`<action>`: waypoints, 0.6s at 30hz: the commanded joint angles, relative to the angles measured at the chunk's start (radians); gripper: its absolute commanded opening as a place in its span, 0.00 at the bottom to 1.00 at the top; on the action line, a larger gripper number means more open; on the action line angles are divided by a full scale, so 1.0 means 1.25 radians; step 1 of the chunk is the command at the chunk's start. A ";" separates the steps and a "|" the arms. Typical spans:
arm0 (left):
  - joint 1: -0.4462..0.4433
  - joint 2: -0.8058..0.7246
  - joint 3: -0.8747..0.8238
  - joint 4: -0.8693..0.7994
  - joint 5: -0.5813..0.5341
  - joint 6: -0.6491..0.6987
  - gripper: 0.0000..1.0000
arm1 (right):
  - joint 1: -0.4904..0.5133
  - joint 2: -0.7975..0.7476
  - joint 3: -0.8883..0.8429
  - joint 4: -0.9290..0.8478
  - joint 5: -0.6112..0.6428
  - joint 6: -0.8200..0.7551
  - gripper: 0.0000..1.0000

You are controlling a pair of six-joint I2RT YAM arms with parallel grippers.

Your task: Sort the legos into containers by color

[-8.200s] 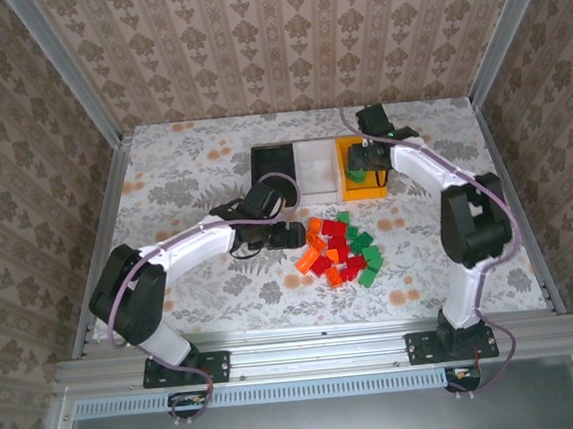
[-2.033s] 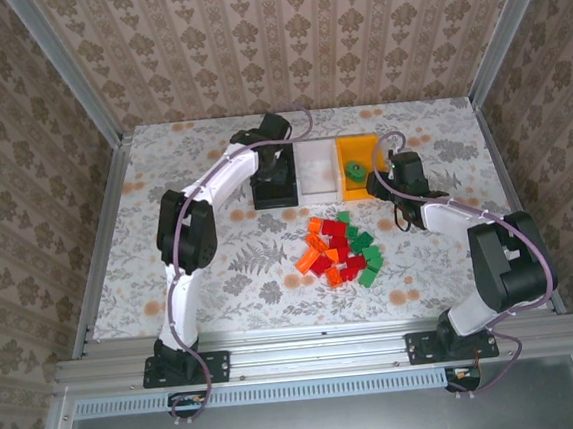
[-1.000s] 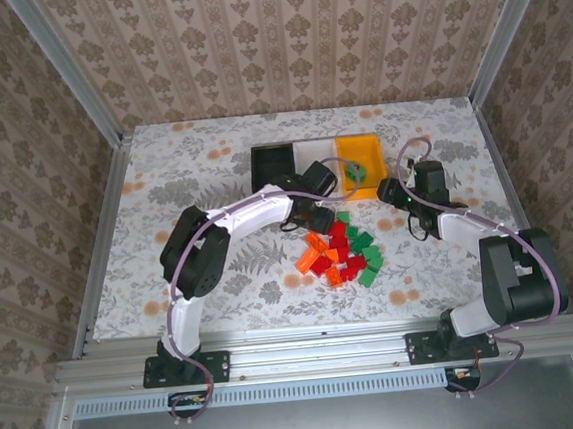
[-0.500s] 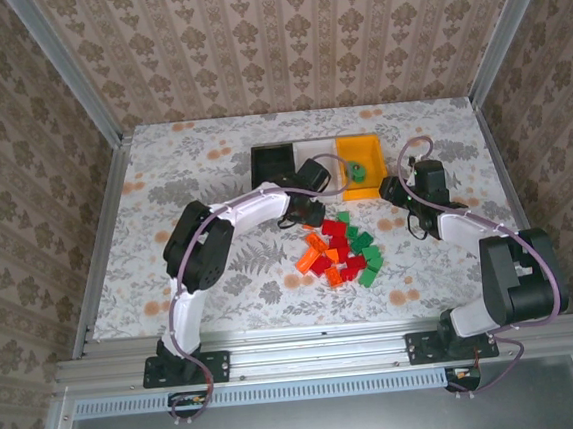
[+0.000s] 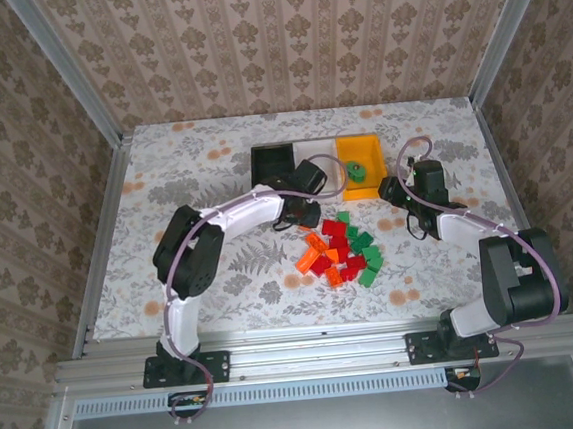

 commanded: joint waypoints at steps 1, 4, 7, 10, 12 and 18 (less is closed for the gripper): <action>0.002 -0.074 0.022 -0.027 -0.027 0.035 0.29 | 0.007 -0.006 -0.005 0.021 0.018 0.004 0.48; 0.022 -0.070 0.070 -0.061 -0.045 0.060 0.29 | 0.010 -0.005 -0.004 0.022 0.019 0.004 0.48; 0.055 -0.050 0.133 -0.102 -0.072 0.086 0.29 | 0.010 -0.006 -0.004 0.021 0.019 0.003 0.48; 0.102 -0.025 0.194 -0.130 -0.094 0.109 0.29 | 0.010 -0.008 -0.004 0.020 0.020 0.001 0.48; 0.136 0.001 0.238 -0.148 -0.092 0.119 0.30 | 0.010 -0.008 -0.003 0.020 0.022 0.001 0.49; 0.202 0.123 0.381 -0.215 -0.059 0.139 0.30 | 0.010 -0.007 0.000 0.019 0.022 0.001 0.49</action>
